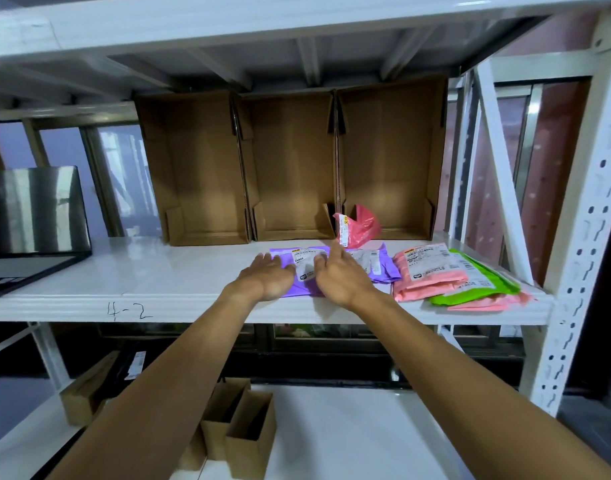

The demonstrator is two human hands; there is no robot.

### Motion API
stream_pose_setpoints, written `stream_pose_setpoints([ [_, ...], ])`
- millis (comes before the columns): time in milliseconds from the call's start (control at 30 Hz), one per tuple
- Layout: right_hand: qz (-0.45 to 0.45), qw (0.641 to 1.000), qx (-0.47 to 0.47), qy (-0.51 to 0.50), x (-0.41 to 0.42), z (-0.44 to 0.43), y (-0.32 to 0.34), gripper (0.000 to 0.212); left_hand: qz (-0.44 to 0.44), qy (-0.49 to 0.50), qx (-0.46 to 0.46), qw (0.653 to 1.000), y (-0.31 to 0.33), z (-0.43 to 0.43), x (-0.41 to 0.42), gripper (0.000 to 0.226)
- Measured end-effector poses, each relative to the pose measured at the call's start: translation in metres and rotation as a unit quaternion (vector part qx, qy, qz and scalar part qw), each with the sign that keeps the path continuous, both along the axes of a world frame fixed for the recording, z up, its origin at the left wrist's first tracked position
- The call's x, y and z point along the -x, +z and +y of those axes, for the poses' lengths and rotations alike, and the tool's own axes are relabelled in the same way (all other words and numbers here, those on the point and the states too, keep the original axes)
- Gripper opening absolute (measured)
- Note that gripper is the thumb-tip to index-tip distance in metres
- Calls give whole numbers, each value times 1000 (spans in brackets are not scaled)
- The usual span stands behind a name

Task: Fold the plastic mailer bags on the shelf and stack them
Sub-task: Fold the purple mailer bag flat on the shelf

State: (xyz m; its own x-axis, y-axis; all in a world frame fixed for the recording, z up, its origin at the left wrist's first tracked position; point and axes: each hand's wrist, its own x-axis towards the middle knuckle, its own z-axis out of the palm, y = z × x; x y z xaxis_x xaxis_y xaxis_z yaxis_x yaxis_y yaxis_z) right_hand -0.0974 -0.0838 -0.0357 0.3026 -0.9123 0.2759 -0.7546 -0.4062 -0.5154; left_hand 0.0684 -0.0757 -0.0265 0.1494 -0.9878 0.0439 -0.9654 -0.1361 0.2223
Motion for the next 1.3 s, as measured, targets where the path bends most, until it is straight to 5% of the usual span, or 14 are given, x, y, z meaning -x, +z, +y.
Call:
stream_pose_setpoints([
  [233,-25,1000,11,4,-8,-37,14,57,27,-75,96,992,11,-22,23,59],
  [400,14,999,-18,29,-13,-48,1,49,-18,-136,65,988,-7,-36,30,54],
  [800,67,996,-54,36,-16,-59,-5,72,14,-141,28,989,-15,-49,17,57],
  [1300,69,995,-59,40,-17,-56,-1,67,-5,-96,21,995,-20,-60,13,73],
])
